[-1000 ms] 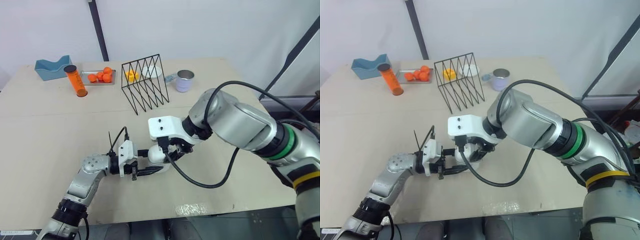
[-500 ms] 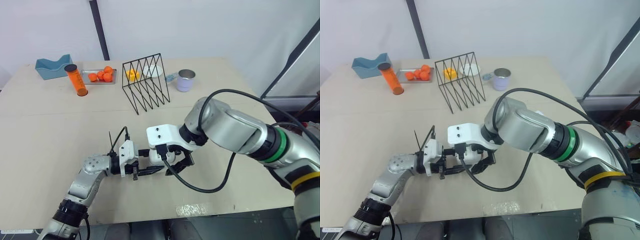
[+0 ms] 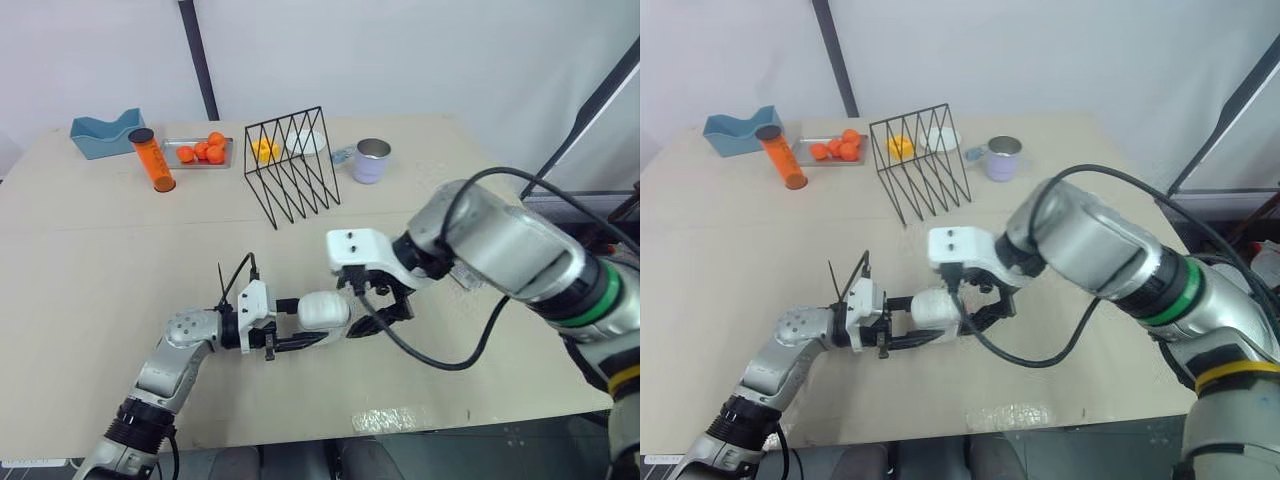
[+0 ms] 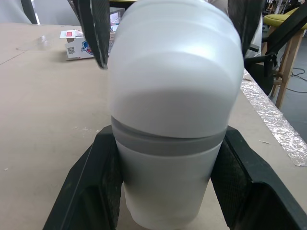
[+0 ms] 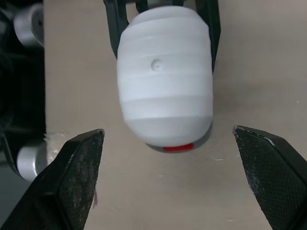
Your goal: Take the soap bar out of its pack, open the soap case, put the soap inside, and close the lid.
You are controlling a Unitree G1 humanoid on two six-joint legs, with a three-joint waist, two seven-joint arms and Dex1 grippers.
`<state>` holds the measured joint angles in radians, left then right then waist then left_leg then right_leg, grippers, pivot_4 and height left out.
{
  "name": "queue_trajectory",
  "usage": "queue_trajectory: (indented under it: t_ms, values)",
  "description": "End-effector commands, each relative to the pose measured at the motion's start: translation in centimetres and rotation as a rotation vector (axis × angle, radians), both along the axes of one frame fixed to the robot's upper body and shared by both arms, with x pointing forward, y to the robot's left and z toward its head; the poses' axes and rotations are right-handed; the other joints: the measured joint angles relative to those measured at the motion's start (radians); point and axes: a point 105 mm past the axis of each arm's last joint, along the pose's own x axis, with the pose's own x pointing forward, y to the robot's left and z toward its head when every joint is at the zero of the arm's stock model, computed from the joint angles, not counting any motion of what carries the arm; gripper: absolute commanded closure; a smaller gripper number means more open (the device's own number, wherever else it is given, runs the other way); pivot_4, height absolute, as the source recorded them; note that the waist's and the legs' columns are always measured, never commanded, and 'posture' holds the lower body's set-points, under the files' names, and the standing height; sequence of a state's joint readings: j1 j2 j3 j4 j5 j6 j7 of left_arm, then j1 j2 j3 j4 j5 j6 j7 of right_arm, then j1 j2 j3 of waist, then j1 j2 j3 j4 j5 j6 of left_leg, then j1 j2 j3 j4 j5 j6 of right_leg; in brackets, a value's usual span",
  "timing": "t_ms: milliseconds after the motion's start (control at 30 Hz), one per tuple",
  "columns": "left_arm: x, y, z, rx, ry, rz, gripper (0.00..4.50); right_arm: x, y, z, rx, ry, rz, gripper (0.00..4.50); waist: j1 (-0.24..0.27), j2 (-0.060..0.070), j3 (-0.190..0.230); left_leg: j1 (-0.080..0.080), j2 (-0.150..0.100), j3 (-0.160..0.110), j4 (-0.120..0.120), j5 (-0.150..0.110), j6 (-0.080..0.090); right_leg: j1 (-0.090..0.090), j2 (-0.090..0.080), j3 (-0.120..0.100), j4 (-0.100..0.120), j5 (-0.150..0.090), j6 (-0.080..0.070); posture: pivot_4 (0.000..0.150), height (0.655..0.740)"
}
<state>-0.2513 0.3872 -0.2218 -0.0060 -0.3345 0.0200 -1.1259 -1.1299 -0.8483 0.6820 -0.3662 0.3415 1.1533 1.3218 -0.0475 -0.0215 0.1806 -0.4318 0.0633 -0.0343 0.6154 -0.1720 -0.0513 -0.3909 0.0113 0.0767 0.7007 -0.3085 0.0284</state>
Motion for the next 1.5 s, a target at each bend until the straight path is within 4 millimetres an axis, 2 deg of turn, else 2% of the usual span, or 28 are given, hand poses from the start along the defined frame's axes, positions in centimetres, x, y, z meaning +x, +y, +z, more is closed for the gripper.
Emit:
queue_trajectory:
  t_ms: [33,200,400,567,667,700,733,800,900,1167,1500]
  values:
    - [0.0,0.3,0.3,0.007,-0.012,-0.002,2.44,-0.4,0.0,2.1,0.105,-0.03,0.037,0.05,-0.001,0.0,0.0,0.0,0.0,0.0,0.0,0.0,0.0,0.0,0.0,0.0,0.0,0.0,0.0,0.15,0.74]
    - [0.0,0.4,0.2,0.01,-0.01,-0.003,2.44,0.0,-0.7,3.2,0.232,-0.075,0.05,0.05,0.0,0.0,0.0,0.0,0.0,0.0,0.0,0.0,0.0,0.001,0.0,0.0,0.0,0.0,0.0,0.15,0.74]
    - [0.1,0.5,0.3,0.012,-0.011,0.004,2.44,0.6,-0.1,6.2,0.614,-0.159,0.079,0.05,0.0,-0.001,0.0,0.001,0.0,0.0,0.0,0.0,0.0,0.001,0.001,0.0,0.0,0.0,0.0,0.15,0.74]
    - [0.2,0.6,0.3,0.013,-0.011,0.008,2.44,-0.4,-0.1,5.2,0.667,-0.15,0.141,0.05,0.001,-0.001,0.0,0.0,0.0,0.0,0.0,0.0,0.0,0.002,0.0,0.0,0.0,0.0,0.0,0.15,0.74]
    - [0.2,0.6,0.3,0.012,-0.01,0.013,2.44,-0.9,0.0,4.6,0.699,-0.165,0.163,1.42,0.001,-0.001,0.0,0.001,0.0,0.0,0.0,0.0,0.0,0.002,0.0,0.0,0.0,0.0,0.0,0.15,0.74]
    - [0.2,0.7,0.3,0.012,-0.01,0.013,2.44,-1.0,0.1,4.5,0.708,-0.17,0.168,1.72,0.001,-0.001,0.0,0.001,0.0,0.0,0.0,0.0,0.0,0.002,0.001,0.0,0.0,0.0,0.0,0.15,0.74]
    - [0.2,0.7,0.3,0.012,-0.01,0.014,2.44,-1.3,0.2,4.4,0.721,-0.154,0.167,2.26,0.0,-0.001,0.0,0.001,0.0,0.0,0.0,0.0,0.0,0.002,0.001,0.0,0.0,0.0,0.0,0.15,0.74]
    - [0.2,0.7,0.3,0.012,-0.009,0.015,2.44,-1.5,0.3,4.1,0.726,-0.142,0.164,2.93,0.001,-0.001,0.0,0.001,0.0,0.0,0.0,0.0,0.0,0.002,0.001,0.0,0.0,0.0,0.0,0.15,0.74]
    - [0.2,0.7,0.4,0.009,-0.007,0.019,2.44,-1.4,0.5,3.5,0.721,-0.156,0.149,4.36,0.001,-0.001,0.0,0.001,0.0,0.0,0.0,0.0,0.0,0.002,0.001,0.0,0.0,0.0,0.0,0.15,0.74]
    - [0.1,0.7,0.4,0.005,-0.007,0.025,2.44,-1.6,0.5,1.7,0.702,-0.16,0.13,4.36,0.001,-0.001,0.0,0.001,0.0,0.0,0.0,0.0,0.0,0.002,0.001,0.0,0.0,0.0,0.0,0.15,0.74]
    - [0.1,0.7,0.5,0.004,-0.009,0.022,2.44,-1.7,0.6,0.9,0.709,-0.139,0.115,4.36,0.001,-0.001,0.0,0.001,0.0,0.0,0.0,0.0,0.0,0.002,0.001,0.0,0.0,0.0,0.0,0.15,0.74]
